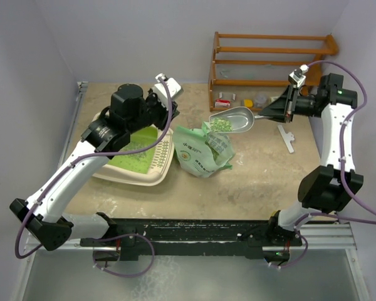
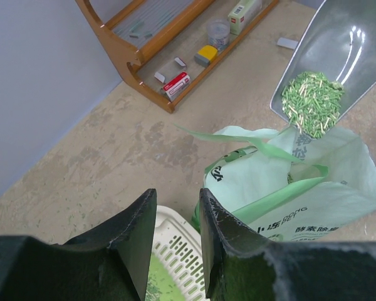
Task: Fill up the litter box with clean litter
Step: Pour the cat litter into the litter box.
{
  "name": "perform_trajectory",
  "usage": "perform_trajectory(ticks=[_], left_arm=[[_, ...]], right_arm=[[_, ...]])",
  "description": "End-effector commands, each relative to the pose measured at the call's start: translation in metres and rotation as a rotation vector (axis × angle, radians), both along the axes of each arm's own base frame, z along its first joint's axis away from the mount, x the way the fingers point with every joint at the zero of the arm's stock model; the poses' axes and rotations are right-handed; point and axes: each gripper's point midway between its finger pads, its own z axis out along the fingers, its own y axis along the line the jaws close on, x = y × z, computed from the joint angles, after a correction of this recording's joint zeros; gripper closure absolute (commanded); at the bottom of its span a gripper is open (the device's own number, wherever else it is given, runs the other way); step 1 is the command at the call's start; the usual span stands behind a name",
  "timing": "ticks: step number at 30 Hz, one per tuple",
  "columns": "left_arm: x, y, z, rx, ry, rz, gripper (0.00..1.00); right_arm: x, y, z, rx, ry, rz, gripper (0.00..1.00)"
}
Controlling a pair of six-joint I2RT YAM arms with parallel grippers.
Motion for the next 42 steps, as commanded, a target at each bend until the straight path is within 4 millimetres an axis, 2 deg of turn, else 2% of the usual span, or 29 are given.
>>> perform_trajectory(ticks=[1,5,10,19,32,42], left_arm=[[-0.002,0.01,0.042,-0.098,-0.091,0.05,0.69],[-0.003,0.018,0.049,-0.112,-0.106,0.087,0.69],[-0.003,0.031,0.057,-0.142,-0.129,0.15,0.7],[-0.003,0.038,0.059,-0.166,-0.134,0.195,0.7],[-0.003,0.053,0.062,-0.178,-0.152,0.265,0.71],[-0.006,0.065,0.068,-0.183,-0.172,0.305,0.71]], right_arm=[[-0.008,0.021,0.029,0.05,-0.05,0.063,1.0],[-0.006,0.034,0.034,0.055,-0.059,0.101,1.0],[0.0,0.04,0.039,0.057,-0.07,0.125,1.0],[0.012,0.062,0.043,0.064,-0.081,0.201,1.0],[0.023,0.107,0.047,0.072,-0.105,0.325,1.0],[0.029,0.153,0.049,0.095,-0.123,0.43,1.0]])
